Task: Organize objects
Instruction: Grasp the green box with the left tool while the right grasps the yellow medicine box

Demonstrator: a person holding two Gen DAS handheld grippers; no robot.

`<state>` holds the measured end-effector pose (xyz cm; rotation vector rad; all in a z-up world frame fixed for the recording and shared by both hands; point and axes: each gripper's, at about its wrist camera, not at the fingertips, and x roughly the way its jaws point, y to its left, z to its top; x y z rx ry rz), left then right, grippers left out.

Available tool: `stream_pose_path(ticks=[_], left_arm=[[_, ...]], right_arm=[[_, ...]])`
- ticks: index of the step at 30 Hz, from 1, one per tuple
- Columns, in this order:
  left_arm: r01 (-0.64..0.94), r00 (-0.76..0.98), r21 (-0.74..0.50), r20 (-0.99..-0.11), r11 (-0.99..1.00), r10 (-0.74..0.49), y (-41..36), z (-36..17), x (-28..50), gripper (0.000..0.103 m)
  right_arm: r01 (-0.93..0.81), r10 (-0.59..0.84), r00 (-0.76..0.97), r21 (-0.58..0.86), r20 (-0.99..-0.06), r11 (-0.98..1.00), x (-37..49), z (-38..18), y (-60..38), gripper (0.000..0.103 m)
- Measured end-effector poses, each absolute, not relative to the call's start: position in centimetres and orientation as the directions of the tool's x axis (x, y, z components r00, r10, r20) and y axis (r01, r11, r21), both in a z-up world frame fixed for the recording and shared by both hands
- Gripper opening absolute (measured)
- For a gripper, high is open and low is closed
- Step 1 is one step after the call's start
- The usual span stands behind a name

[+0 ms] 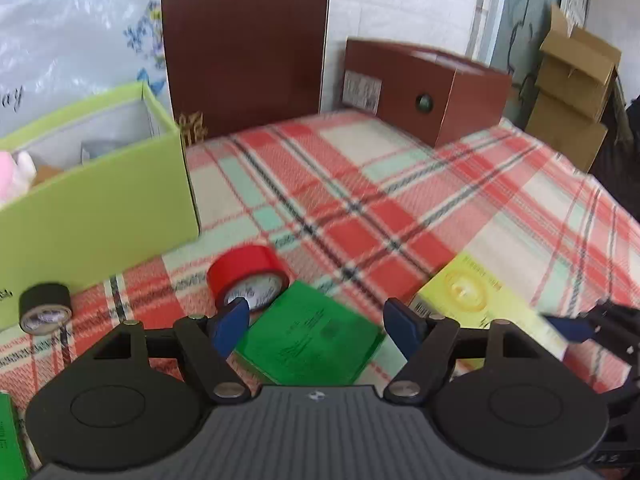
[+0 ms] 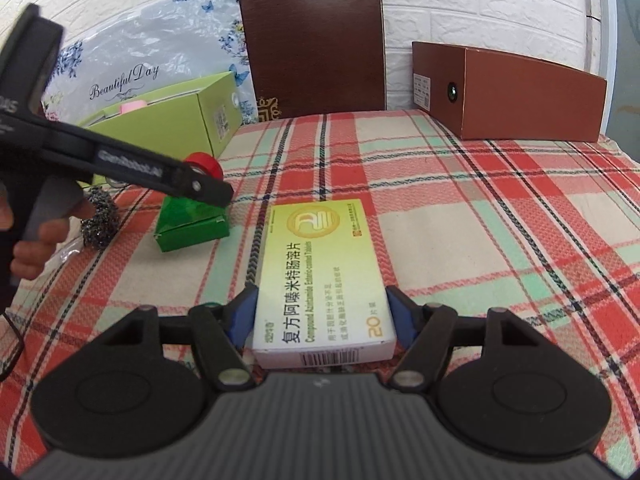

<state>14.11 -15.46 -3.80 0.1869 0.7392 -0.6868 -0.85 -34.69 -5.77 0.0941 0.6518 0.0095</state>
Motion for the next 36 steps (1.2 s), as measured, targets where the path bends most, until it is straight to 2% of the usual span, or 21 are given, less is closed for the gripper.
stream_pose_path(ticks=[3,4,5,8,12,15,17,22,23,25,29,36], left_arm=[[0.645,0.506,-0.115,-0.677,0.756,-0.534,-14.5,-4.1,12.8,0.076],[0.642,0.477,-0.132,-0.702,0.755,-0.528,-14.4,-4.2,12.4,0.067],[0.632,0.458,-0.144,-0.724,0.761,-0.516,-14.2,-4.4,11.8,0.064],[0.624,0.482,-0.132,-0.711,0.771,-0.512,-13.9,-4.4,9.9,0.064],[0.558,0.511,-0.168,-0.702,0.812,-0.496,-14.5,-4.5,10.2,0.071],[0.545,0.517,-0.155,-0.712,0.824,-0.476,-15.4,-4.5,10.7,0.072],[0.561,0.517,-0.129,-0.717,0.818,-0.468,-15.8,-4.5,10.4,0.066],[0.566,0.528,-0.107,-0.715,0.817,-0.459,-15.8,-4.7,10.1,0.068],[0.567,0.533,-0.097,-0.714,0.818,-0.454,-15.9,-4.8,10.1,0.068],[0.575,0.543,-0.066,-0.714,0.815,-0.441,-16.1,-4.8,9.7,0.062],[0.567,0.512,-0.146,-0.709,0.81,-0.486,-14.9,-3.7,9.4,0.062],[0.504,0.589,-0.211,-0.625,0.837,-0.512,-10.7,0.9,9.1,0.062]], right_arm=[[0.017,0.033,0.792,0.075,-0.61,0.997,-0.7,-5.9,-34.4,0.069],[0.013,0.035,0.791,0.074,-0.61,0.997,-0.7,-5.9,-34.3,0.07],[0.012,0.034,0.79,0.071,-0.612,0.997,-0.6,-5.9,-34.2,0.071],[0.003,0.035,0.789,0.06,-0.614,0.998,-0.5,-6.1,-33.9,0.074],[-0.007,0.032,0.786,0.043,-0.617,0.999,-0.2,-6.1,-33.5,0.076],[-0.008,0.035,0.786,0.046,-0.617,0.999,-0.2,-6.1,-33.6,0.076],[-0.002,0.027,0.784,0.04,-0.62,0.999,-0.1,-6.1,-33.6,0.076],[0.002,0.002,0.78,0.006,-0.626,1.0,0.9,-6.2,-33.4,0.077],[0.0,0.0,0.779,0.0,-0.627,1.0,1.1,-6.3,-33.3,0.076],[-0.012,0.004,0.782,-0.009,-0.624,1.0,1.2,-6.3,-33.0,0.065],[-0.009,-0.004,0.779,-0.018,-0.627,1.0,0.9,-5.9,-32.5,0.065],[-0.088,0.084,0.825,0.02,-0.559,0.996,1.3,-2.2,-31.1,0.065]])
